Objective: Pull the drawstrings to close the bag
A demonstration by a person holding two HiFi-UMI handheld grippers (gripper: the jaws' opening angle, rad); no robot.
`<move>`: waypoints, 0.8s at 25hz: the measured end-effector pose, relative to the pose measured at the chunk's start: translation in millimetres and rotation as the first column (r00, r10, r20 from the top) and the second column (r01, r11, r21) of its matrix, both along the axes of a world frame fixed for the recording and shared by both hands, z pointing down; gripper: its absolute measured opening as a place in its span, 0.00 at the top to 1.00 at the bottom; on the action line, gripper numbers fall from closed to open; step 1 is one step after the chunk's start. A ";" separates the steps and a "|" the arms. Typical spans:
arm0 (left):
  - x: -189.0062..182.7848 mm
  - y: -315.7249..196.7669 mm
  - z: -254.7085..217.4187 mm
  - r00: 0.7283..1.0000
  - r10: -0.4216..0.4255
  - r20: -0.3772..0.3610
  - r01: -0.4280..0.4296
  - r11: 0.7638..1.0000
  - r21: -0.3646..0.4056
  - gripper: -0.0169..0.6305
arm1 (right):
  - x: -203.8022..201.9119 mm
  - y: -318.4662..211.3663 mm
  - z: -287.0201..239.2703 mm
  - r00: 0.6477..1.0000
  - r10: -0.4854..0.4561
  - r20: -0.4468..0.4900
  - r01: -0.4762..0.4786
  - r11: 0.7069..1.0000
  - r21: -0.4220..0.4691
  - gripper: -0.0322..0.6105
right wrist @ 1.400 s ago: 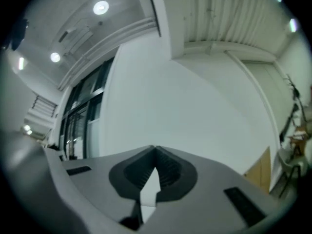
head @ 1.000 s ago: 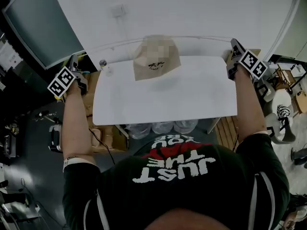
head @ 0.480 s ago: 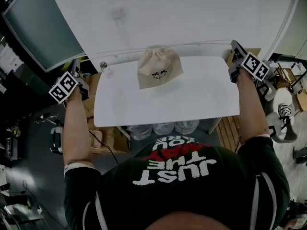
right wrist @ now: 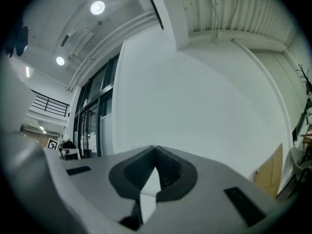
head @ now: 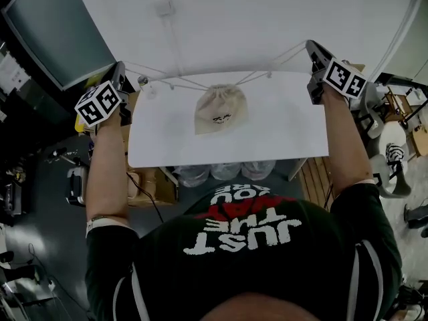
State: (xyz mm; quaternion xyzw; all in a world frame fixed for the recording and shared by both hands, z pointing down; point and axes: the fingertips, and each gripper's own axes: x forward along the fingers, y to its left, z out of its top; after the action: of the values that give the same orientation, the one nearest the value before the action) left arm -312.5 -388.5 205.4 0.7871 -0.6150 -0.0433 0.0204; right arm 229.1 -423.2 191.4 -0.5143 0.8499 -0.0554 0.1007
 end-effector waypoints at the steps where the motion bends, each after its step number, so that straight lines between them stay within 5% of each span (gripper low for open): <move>1: 5.4 -1.8 0.3 1.000 0.006 0.010 -0.006 1.000 -0.003 0.96 | -6.1 -1.6 0.3 1.000 -0.009 -0.007 0.009 1.000 -0.001 0.94; 20: 20.6 -55.2 1.4 0.995 -0.007 0.101 0.010 1.000 -0.024 0.96 | -30.6 -35.9 -2.3 0.997 -0.009 -0.078 0.007 1.000 -0.021 0.94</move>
State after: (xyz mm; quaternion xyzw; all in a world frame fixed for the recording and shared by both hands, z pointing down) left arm -291.9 -443.7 206.8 0.7853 -0.6192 0.0040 -0.0012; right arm 198.5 -459.1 189.1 -0.5138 0.8545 -0.0444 0.0617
